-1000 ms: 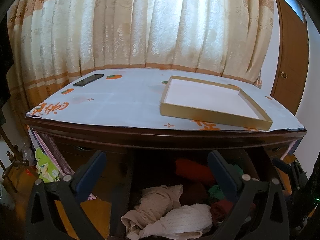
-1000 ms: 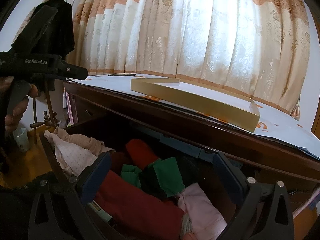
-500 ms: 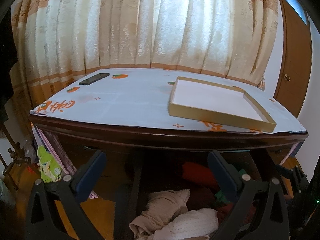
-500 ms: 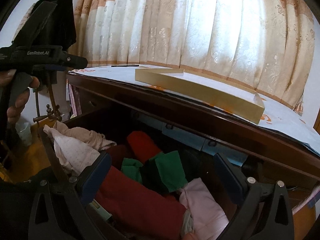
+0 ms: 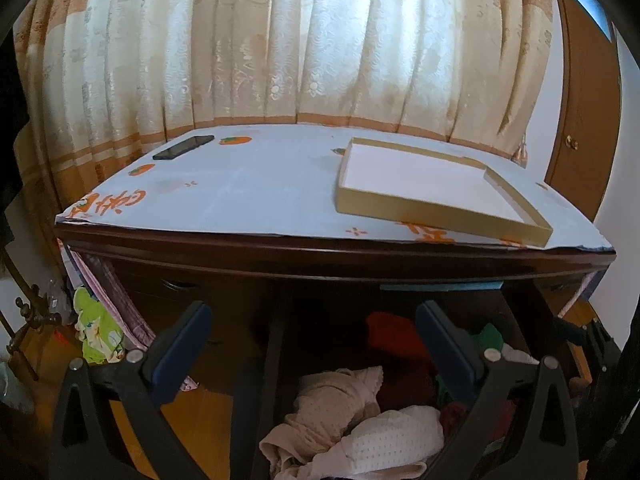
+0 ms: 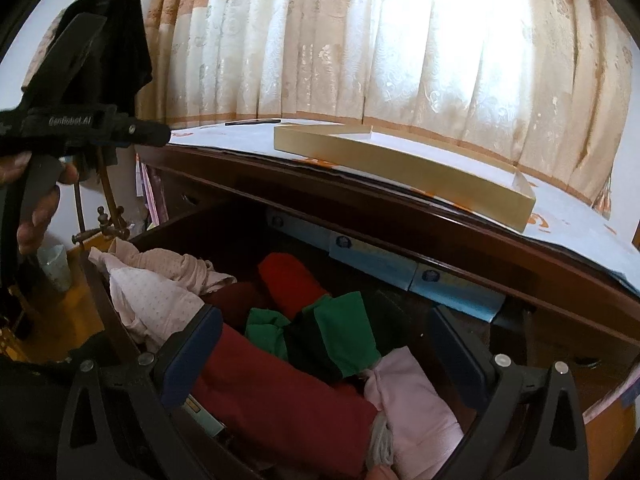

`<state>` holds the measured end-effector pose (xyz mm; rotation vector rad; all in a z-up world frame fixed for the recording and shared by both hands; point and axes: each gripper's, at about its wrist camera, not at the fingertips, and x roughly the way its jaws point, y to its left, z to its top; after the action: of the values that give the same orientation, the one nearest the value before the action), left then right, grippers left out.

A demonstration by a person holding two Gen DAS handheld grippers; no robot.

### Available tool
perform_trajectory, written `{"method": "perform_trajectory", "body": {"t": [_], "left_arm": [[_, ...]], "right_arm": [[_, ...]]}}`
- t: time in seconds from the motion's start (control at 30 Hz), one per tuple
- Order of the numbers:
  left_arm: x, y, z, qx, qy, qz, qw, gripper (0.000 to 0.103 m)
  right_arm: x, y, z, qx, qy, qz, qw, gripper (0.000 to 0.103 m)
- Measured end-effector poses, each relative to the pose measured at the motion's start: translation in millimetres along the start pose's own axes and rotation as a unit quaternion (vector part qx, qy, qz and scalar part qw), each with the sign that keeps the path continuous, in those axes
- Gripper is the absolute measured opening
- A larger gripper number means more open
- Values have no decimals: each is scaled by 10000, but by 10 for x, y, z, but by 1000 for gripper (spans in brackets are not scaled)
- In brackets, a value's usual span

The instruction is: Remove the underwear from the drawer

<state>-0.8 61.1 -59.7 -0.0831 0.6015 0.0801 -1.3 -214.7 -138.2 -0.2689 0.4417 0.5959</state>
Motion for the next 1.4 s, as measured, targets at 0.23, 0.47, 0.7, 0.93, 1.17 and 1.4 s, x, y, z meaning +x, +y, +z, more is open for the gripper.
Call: {"method": "perform_trajectory", "body": {"t": [0.23, 0.47, 0.7, 0.93, 1.17, 1.4], "left_arm": [[49, -67, -54, 129, 151, -152, 9997, 103], [81, -125, -109, 291, 273, -316, 9987, 103], [134, -175, -149, 407, 405, -379, 9976, 103], [201, -120, -173, 411, 504, -359, 9972, 103], [252, 116, -154, 119, 526, -231, 9983, 103], [276, 58, -181, 193, 592, -394, 9973, 103]], "right_arm": [[33, -106, 4, 365, 145, 176, 9991, 103], [1, -293, 72, 487, 278, 103, 9984, 103], [171, -442, 90, 827, 925, 227, 9920, 103], [492, -595, 116, 1516, 1624, 649, 9728, 102], [674, -597, 152, 1651, 2030, 760, 9622, 102], [791, -602, 158, 1697, 2286, 801, 9553, 102]]}}
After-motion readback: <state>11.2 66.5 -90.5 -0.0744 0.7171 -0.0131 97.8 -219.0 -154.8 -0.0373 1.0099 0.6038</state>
